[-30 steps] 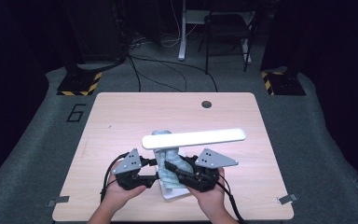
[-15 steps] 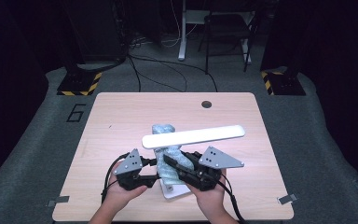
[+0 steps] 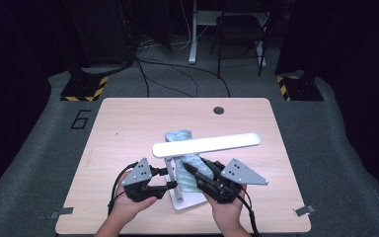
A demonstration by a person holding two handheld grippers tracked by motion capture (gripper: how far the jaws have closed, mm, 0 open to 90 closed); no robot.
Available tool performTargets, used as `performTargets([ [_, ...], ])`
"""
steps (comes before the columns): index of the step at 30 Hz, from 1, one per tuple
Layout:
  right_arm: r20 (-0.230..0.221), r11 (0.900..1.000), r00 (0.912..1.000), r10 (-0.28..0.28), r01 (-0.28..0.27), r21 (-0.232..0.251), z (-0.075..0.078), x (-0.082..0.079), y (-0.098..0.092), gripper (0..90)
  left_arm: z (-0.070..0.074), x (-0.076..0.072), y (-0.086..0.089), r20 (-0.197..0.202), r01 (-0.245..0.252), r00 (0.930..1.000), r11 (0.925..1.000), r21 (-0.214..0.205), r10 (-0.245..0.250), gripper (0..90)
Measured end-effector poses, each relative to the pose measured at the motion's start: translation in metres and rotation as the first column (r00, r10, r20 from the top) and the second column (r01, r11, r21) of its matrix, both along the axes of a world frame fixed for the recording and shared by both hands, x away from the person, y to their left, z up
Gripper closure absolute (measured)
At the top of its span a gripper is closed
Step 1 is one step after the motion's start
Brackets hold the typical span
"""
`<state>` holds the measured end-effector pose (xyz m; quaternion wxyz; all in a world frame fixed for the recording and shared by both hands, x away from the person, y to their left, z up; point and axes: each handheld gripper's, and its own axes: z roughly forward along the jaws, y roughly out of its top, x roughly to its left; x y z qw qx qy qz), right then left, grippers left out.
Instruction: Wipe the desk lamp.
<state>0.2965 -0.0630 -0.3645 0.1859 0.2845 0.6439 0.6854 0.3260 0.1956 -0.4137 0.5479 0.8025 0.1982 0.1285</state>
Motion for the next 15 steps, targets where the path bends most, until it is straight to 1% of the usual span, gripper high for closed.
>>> performTargets([
  [2,-0.005,0.9997,0.9997,-0.025,0.025,0.006,-0.002,0.002,-0.006,68.9,0.0,0.0,0.0,0.0,0.0,1.0,1.0,-0.001,0.0,52.9],
  [3,-0.008,0.9994,0.9994,-0.034,0.034,0.01,-0.003,0.002,-0.008,68.9,-0.001,0.0,0.0,0.003,-0.003,1.0,1.0,-0.008,0.003,52.9],
  [5,-0.018,0.998,0.9981,-0.059,0.059,0.023,-0.005,0.005,-0.015,68.9,0.0,0.0,0.0,0.006,-0.004,1.0,1.0,0.0,0.004,52.9],
  [7,-0.031,0.9956,0.9961,-0.083,0.084,0.04,-0.008,0.007,-0.023,68.9,0.0,0.0,0.0,0.007,-0.003,1.0,1.0,-0.001,0.003,52.9],
  [9,-0.047,0.9926,0.9932,-0.106,0.109,0.055,-0.01,0.008,-0.031,68.8,0.0,0.0,0.0,0.006,-0.004,1.0,1.0,0.0,0.004,52.9],
  [10,-0.045,0.9909,0.9917,-0.121,0.123,0.054,-0.012,0.009,-0.035,68.8,0.0,0.0,0.0,0.009,-0.005,0.9999,1.0,-0.003,0.005,52.9],
  [12,-0.058,0.987,0.9879,-0.144,0.147,0.064,-0.014,0.01,-0.044,68.8,0.0,0.0,0.0,0.007,-0.004,1.0,1.0,0.002,0.004,52.9],
  [13,-0.056,0.9852,0.9861,-0.156,0.16,0.062,-0.014,0.011,-0.049,68.8,0.0,0.0,0.0,0.007,-0.005,1.0,1.0,0.002,0.005,52.9],
  [15,-0.068,0.9808,0.9812,-0.181,0.185,0.062,-0.016,0.012,-0.059,68.7,0.0,0.0,0.0,0.006,-0.005,1.0,1.0,0.001,0.005,52.9],
])
